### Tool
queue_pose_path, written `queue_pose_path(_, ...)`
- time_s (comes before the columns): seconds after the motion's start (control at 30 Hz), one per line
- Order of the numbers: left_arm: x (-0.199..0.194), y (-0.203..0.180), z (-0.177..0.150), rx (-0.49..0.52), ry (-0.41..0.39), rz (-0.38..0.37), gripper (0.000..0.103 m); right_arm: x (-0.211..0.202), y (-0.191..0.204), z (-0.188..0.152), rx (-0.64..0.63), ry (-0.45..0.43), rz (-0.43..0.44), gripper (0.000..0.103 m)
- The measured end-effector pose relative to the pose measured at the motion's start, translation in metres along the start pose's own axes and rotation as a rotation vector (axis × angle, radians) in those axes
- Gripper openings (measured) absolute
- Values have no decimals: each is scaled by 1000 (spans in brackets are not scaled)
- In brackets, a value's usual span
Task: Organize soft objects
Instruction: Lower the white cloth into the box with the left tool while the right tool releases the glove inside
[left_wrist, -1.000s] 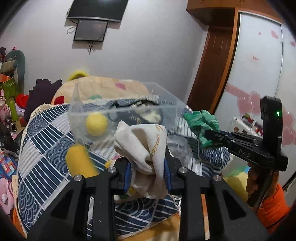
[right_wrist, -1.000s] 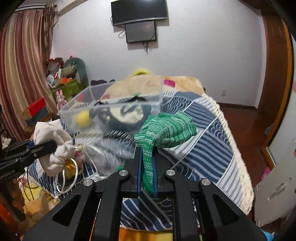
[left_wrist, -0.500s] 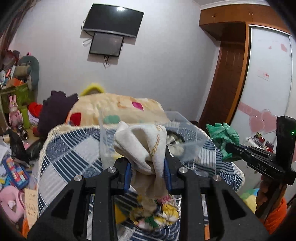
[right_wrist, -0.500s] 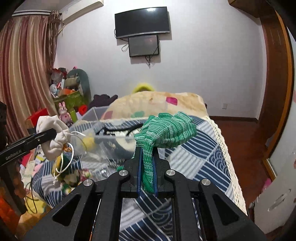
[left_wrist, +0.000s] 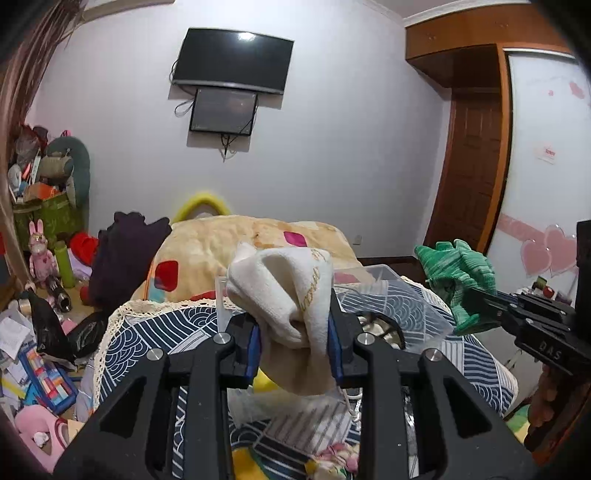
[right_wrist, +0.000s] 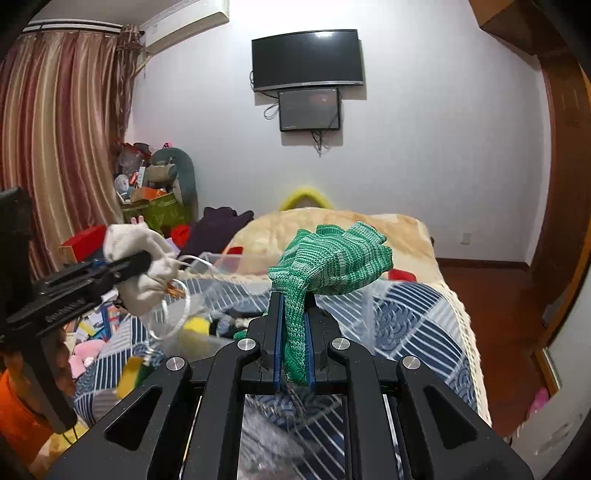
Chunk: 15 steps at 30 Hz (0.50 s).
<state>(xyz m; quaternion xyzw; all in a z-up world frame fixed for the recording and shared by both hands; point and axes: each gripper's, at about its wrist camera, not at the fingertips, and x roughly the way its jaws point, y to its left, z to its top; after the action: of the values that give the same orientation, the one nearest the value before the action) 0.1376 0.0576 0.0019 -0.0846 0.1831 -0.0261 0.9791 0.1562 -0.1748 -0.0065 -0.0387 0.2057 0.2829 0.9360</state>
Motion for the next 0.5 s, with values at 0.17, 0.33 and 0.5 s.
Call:
queue_pose_path(0.17,17,11,4,-31,13,13,29,19,9,7,-11,13,18,9)
queue_pose_path(0.33,34,12,1,-40,50,30,29,46,12,9,-16,68,45,9)
queue_pose_path(0.5,56,13,-5,-41,112,28,29,70,16,5,-22,131,59,9)
